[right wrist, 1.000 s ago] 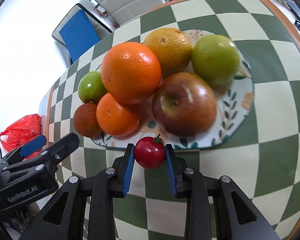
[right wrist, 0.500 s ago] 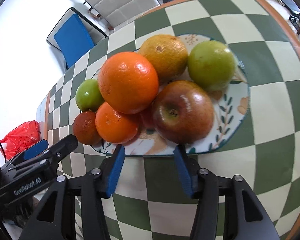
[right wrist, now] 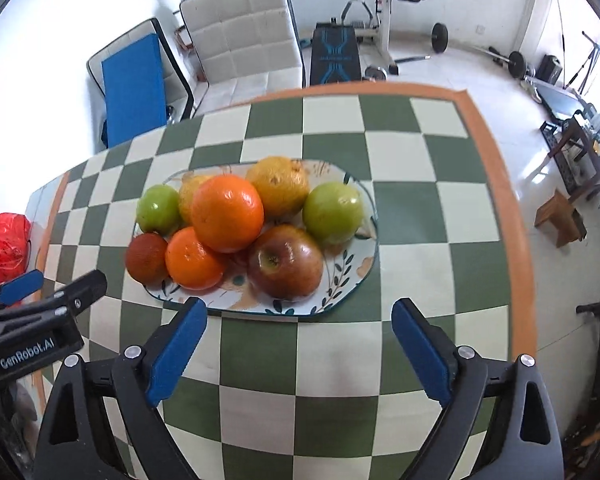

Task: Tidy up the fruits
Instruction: 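Lift both open grippers back from the plate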

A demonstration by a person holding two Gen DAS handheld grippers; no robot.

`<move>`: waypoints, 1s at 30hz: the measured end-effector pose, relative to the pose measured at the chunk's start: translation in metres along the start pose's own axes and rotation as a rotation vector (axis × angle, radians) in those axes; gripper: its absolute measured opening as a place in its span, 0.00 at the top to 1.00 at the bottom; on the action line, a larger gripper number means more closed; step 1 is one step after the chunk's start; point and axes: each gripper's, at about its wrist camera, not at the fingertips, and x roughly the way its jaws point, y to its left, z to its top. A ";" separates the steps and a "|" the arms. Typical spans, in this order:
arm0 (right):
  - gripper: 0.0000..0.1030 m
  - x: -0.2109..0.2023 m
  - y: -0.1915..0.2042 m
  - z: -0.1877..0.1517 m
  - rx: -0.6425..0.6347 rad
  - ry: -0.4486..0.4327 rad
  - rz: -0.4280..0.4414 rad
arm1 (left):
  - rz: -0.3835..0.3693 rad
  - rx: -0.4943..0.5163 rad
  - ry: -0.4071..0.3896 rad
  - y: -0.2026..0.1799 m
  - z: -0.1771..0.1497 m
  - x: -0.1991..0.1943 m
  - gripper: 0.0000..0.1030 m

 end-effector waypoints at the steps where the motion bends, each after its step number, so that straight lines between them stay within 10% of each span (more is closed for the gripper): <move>1: 0.07 -0.006 -0.001 -0.001 -0.001 -0.007 -0.003 | -0.003 -0.001 -0.007 0.000 -0.002 -0.007 0.01; 30: 0.04 -0.310 0.025 -0.127 -0.028 -0.319 0.007 | -0.109 0.006 -0.296 0.032 -0.129 -0.256 0.01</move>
